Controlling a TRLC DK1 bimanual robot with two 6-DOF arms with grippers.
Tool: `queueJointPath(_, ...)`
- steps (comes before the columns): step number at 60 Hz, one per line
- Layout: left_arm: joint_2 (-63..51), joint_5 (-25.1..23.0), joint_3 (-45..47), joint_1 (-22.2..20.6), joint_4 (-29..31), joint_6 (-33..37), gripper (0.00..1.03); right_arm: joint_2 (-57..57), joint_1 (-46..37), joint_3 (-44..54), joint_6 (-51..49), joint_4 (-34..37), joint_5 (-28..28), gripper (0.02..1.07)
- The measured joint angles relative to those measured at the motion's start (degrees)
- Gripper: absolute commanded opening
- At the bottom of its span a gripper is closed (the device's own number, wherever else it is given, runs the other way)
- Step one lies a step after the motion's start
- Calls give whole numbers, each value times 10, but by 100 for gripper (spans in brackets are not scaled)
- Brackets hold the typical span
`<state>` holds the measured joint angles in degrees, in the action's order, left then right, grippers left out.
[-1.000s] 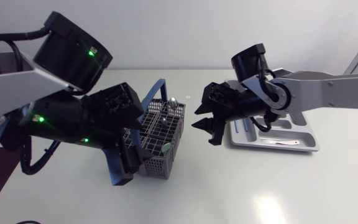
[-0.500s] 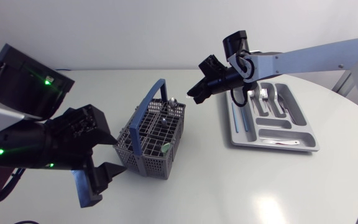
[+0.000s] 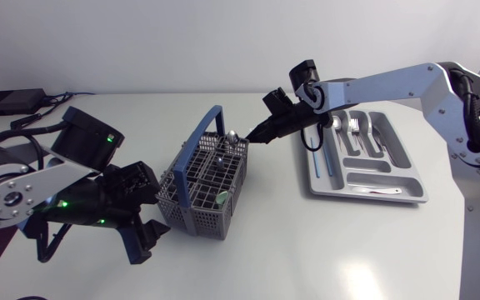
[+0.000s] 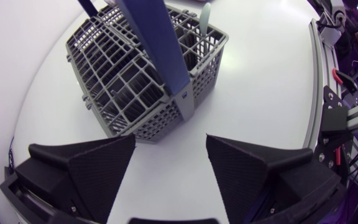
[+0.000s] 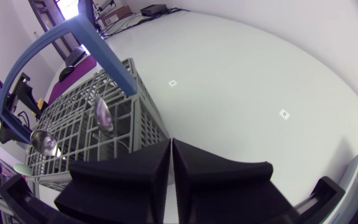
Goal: Unload the cutlery basket into the drawer organizer.
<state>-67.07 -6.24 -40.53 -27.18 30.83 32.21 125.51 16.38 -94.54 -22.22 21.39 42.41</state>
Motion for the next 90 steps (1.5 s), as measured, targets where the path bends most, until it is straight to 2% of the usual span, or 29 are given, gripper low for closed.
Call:
queueJointPath(15,-45,-2,0,41,-50,7,86,-59,-2,82,-19,6,12,10)
queueJointPath(28,-72,-4,-7,88,-63,28,87,-127,13,166,-23,5,14,10)
queueJointPath(46,-163,-21,-88,175,-63,82,87,-216,47,283,-22,-27,-22,10)
queueJointPath(60,-224,-23,-151,206,-75,86,90,-243,72,325,-19,-32,-38,11)
queueJointPath(64,-225,-26,-156,211,-76,89,93,-248,76,329,-15,-36,-48,24)
queueJointPath(72,-205,-53,-152,226,-71,114,97,-265,73,350,-14,-58,-63,65)
queueJointPath(80,-110,-97,-130,252,-40,162,97,-309,64,378,-16,-67,-72,90)
queueJointPath(85,-33,-116,-123,269,-25,202,97,-343,59,392,-21,-70,-78,100)
queueJointPath(90,40,-130,-110,270,-18,251,97,-376,56,407,-23,-71,-80,100)
